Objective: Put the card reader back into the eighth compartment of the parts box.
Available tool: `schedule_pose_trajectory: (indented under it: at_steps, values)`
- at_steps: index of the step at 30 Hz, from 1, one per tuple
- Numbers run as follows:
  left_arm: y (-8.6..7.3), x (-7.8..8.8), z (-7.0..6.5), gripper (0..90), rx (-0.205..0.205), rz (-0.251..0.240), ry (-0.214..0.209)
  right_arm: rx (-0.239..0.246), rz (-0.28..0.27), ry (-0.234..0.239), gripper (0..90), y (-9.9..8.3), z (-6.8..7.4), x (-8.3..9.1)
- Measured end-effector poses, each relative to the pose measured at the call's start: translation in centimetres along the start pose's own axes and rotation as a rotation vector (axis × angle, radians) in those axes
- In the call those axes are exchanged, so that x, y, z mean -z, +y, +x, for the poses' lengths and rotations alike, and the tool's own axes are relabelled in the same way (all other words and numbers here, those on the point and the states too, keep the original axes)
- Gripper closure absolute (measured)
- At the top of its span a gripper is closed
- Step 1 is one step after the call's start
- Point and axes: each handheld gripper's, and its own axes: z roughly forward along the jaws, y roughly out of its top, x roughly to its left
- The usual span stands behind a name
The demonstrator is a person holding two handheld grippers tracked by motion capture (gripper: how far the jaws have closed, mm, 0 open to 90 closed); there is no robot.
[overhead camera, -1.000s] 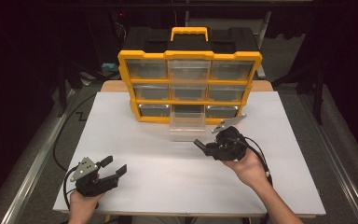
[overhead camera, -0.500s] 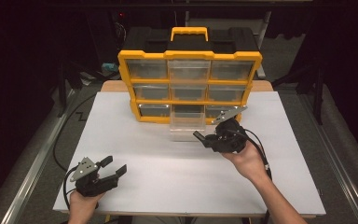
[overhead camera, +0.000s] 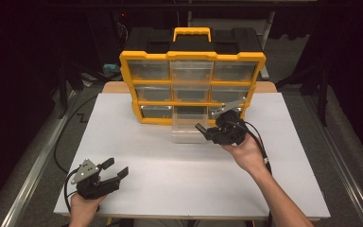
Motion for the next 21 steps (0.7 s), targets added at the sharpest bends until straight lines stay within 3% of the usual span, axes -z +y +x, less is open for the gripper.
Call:
schedule_pose_trajectory:
  at_steps: [21]
  values:
    - [0.0, 0.0, 0.0, 30.7, -0.003, 0.002, -0.002, -0.033, 0.033, -0.038, 73.2, 2.3, -1.2, -2.6]
